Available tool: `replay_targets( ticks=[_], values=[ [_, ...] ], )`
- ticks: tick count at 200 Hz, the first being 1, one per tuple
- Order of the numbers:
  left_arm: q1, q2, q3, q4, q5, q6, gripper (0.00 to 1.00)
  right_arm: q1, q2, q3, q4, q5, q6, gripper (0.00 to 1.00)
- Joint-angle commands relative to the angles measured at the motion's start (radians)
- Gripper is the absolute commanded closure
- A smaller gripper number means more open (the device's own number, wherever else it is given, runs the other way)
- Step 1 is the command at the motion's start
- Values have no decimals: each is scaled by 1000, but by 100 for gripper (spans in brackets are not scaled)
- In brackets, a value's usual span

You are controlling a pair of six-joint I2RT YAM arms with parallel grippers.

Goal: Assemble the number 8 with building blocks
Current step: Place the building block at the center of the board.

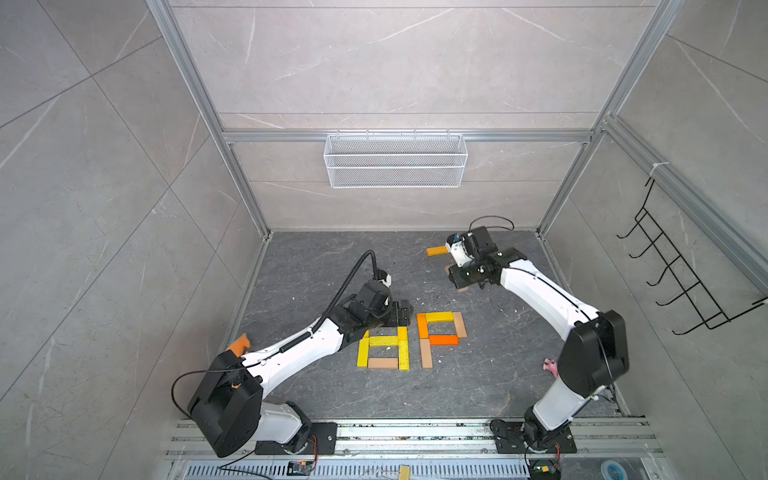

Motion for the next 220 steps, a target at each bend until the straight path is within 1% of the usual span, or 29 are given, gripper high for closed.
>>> replay_targets(
  ticks=[1,21,45,74,99,108,124,149,174,220],
  values=[
    [5,-61,-21,60,100,88,2,36,-125,-151,67,77,129,70],
    [4,-100,-51,73,174,141,2,68,-245,-310,90,105,213,70],
    [2,-140,-94,96,255,176,2,117,-357,-454,97,128,298,71],
    [2,-161,-133,118,272,167,2,193,-463,-591,86,170,403,71],
    [1,-175,-151,130,269,157,2,248,-522,-693,83,201,493,71],
    [2,-180,-151,126,263,159,2,255,-534,-716,83,191,527,71],
    [1,-180,-151,125,261,159,2,279,-538,-742,96,194,564,71],
    [1,-186,-151,124,260,158,2,293,-484,-764,115,183,604,71],
    [0,-197,-156,121,248,155,2,305,-433,-790,161,173,623,71],
    [1,-195,-154,118,241,158,2,308,-361,-789,180,209,635,72]
  ],
)
